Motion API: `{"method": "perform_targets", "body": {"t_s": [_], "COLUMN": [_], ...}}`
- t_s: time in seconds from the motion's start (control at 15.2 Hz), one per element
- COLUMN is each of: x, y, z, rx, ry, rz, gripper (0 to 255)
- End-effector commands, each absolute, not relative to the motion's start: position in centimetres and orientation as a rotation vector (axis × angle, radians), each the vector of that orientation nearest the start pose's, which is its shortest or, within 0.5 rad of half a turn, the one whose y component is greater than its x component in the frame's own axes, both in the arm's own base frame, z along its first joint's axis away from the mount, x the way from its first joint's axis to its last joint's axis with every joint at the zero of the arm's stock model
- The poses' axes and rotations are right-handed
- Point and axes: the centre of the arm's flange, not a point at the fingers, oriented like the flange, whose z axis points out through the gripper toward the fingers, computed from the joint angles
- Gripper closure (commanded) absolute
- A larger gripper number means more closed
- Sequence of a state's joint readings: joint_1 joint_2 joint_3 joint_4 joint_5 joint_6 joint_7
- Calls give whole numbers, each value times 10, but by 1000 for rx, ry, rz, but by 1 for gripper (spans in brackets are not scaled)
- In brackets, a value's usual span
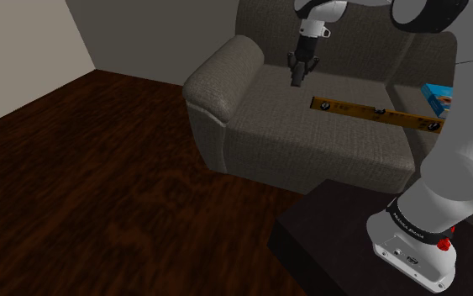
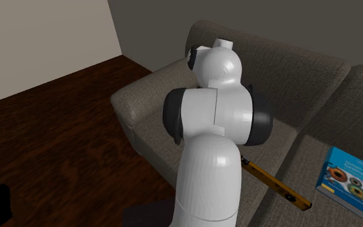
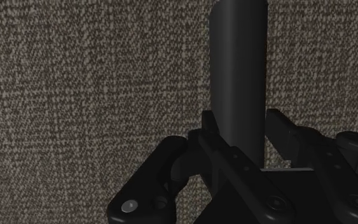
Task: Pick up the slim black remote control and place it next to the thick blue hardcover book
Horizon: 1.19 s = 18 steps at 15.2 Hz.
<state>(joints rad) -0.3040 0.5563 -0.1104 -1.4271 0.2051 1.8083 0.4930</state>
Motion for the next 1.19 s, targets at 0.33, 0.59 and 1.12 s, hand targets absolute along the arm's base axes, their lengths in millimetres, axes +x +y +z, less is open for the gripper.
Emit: {"method": "perform_targets", "body": {"t_s": [0.33,0.59,1.12], "x": [644,644,561], "y": [-250,-250,-316], "z": [398,417,417], "rx": [-2662,-2662,-2662], "ry": [1388,1388,1388], "rz": [265,265,265], "gripper": [255,255,255]}}
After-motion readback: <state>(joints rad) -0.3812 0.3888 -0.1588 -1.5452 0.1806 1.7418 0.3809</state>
